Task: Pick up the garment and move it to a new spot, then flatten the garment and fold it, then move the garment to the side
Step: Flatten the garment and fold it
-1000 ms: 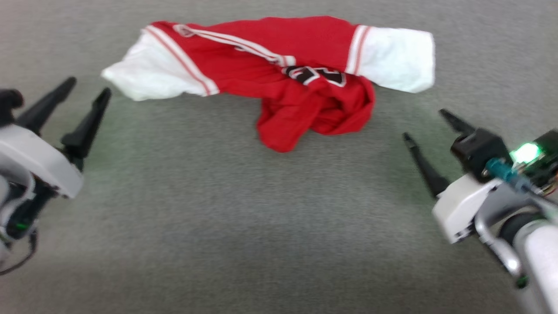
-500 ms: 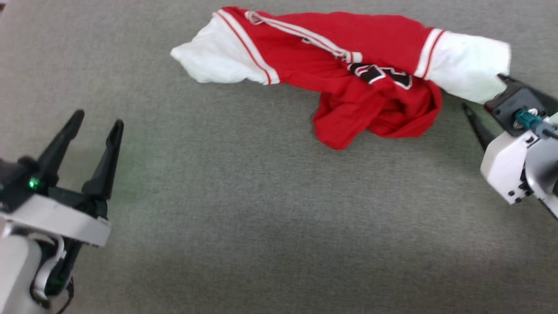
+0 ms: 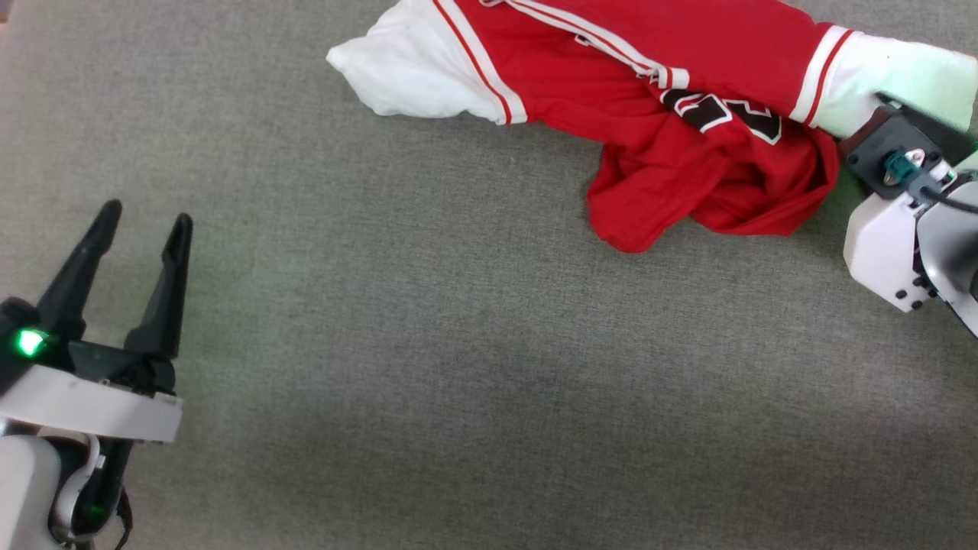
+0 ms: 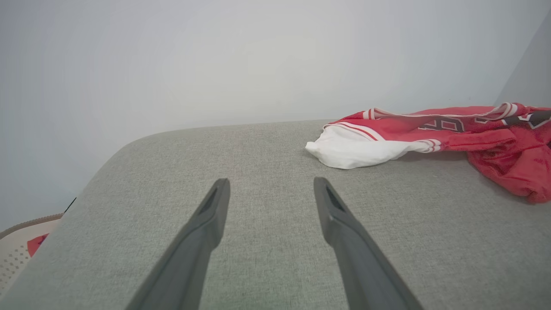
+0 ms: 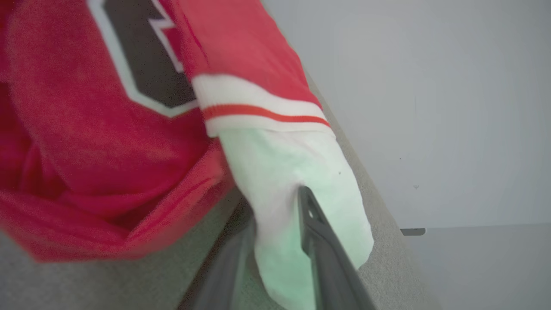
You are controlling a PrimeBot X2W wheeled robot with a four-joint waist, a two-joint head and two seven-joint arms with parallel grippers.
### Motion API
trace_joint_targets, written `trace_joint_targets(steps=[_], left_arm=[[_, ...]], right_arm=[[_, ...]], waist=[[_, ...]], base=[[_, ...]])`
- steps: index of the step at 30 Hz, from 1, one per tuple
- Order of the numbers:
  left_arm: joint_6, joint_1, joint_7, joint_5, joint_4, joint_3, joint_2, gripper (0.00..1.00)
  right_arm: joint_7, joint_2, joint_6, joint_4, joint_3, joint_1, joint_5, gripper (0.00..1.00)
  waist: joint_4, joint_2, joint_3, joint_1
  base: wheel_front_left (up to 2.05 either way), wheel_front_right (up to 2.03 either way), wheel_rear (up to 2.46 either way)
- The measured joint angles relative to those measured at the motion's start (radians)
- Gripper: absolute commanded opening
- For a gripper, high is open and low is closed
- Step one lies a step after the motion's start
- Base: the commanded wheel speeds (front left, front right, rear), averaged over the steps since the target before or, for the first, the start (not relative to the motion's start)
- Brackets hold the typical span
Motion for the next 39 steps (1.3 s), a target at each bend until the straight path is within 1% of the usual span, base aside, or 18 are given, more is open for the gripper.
trace_joint_targets(steps=[4,8,12,14,16,21,23,26,27,28,29,30,33,35,39], left_arm=[[-0.003,0.012,0.000,0.000,-0.014,0.015,-0.004,1.00],[-0.003,0.015,0.000,-0.003,-0.036,0.012,-0.001,1.00],[-0.004,0.015,0.000,-0.024,-0.060,0.004,0.002,1.00],[-0.004,0.013,0.000,-0.032,-0.068,-0.001,0.006,1.00],[-0.004,0.007,0.000,-0.037,-0.072,-0.015,0.008,1.00],[-0.004,-0.036,0.000,-0.047,-0.079,-0.066,0.004,1.00],[-0.004,-0.055,0.000,-0.054,-0.078,-0.091,0.000,1.00],[-0.004,-0.082,0.000,-0.063,-0.072,-0.117,-0.006,1.00],[-0.004,-0.088,0.000,-0.064,-0.069,-0.120,-0.007,1.00],[-0.004,-0.091,0.000,-0.066,-0.067,-0.125,-0.008,1.00],[-0.005,-0.094,0.000,-0.068,-0.065,-0.128,-0.008,1.00],[-0.004,-0.099,0.000,-0.073,-0.062,-0.132,-0.007,1.00],[-0.005,-0.114,0.000,-0.077,-0.059,-0.143,0.010,1.00],[-0.005,-0.124,0.000,-0.074,-0.057,-0.148,0.031,1.00],[-0.005,-0.142,0.000,-0.073,-0.065,-0.157,0.094,1.00]], right_arm=[[-0.022,0.036,0.000,0.013,-0.047,-0.005,0.006,0.00],[-0.029,0.073,0.000,0.007,-0.152,-0.011,-0.001,0.00],[-0.028,0.155,0.000,0.006,-0.296,-0.040,-0.039,0.00],[-0.027,0.228,0.000,0.029,-0.380,-0.067,-0.057,0.00],[-0.024,0.287,0.000,0.078,-0.442,-0.105,-0.100,0.00],[-0.020,0.391,0.000,0.230,-0.589,-0.207,-0.224,0.00],[-0.021,0.420,0.000,0.285,-0.641,-0.239,-0.274,0.00],[-0.030,0.444,0.000,0.359,-0.714,-0.279,-0.349,0.00],[-0.035,0.455,0.000,0.377,-0.732,-0.292,-0.374,0.26],[-0.041,0.467,0.000,0.394,-0.753,-0.303,-0.399,0.45],[-0.050,0.481,0.000,0.408,-0.771,-0.311,-0.423,0.96],[-0.066,0.491,0.000,0.418,-0.783,-0.316,-0.441,1.00],[-0.118,0.515,0.000,0.449,-0.810,-0.321,-0.475,1.00],[-0.156,0.522,0.000,0.463,-0.820,-0.321,-0.479,1.00],[-0.243,0.528,0.000,0.467,-0.801,-0.307,-0.462,1.00]], waist=[[-0.007,0.0000,0.005,0.0001],[-0.013,0.0000,0.014,0.0000],[-0.012,0.0001,0.029,0.0000],[-0.011,0.0000,0.037,0.0000],[-0.007,0.0000,0.046,0.0000],[0.022,0.0000,0.062,0.0000],[0.039,0.0001,0.069,0.0000],[0.068,0.0000,0.079,0.0000],[0.077,0.0000,0.083,0.0000],[0.086,0.0000,0.088,0.0000],[0.093,0.0001,0.092,0.0000],[0.100,0.0000,0.096,0.0000],[0.109,0.0001,0.101,0.0000],[0.106,0.0000,0.098,0.0000],[0.084,0.0001,0.087,0.0000]], base=[[0.00,0.00,0.00],[0.00,0.00,0.00],[0.00,0.00,0.00],[0.00,0.00,0.00],[0.00,0.00,0.00],[0.00,0.00,0.00],[0.00,0.00,0.00],[0.00,0.00,0.00],[0.00,0.00,0.00],[0.00,0.00,0.00],[0.00,0.00,0.00],[0.00,0.00,0.00],[0.00,0.00,0.00],[0.00,0.00,0.00],[0.00,0.00,0.00]])
